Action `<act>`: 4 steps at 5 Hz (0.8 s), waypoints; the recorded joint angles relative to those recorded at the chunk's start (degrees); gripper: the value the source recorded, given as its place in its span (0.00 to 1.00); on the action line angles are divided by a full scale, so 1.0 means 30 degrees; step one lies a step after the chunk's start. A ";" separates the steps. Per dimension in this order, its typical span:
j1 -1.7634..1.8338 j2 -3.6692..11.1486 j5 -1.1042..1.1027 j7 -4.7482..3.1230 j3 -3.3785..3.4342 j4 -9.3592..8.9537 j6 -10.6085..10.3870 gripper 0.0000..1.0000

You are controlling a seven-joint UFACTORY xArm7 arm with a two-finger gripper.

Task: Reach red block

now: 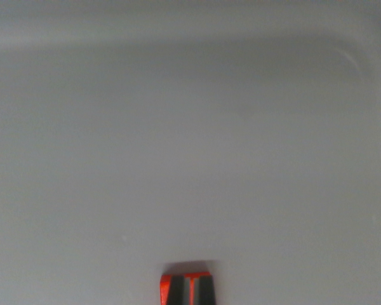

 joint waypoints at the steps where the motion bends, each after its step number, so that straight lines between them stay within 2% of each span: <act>1: 0.0002 0.0238 0.0020 0.0016 -0.0019 -0.0818 -0.0906 0.00; 2: 0.0002 0.0238 0.0020 0.0016 -0.0019 -0.0818 -0.0906 0.00; 3: 0.0003 0.0475 0.0040 0.0033 -0.0038 -0.1637 -0.1812 0.00; 4: 0.0003 0.0475 0.0040 0.0033 -0.0038 -0.1637 -0.1812 0.00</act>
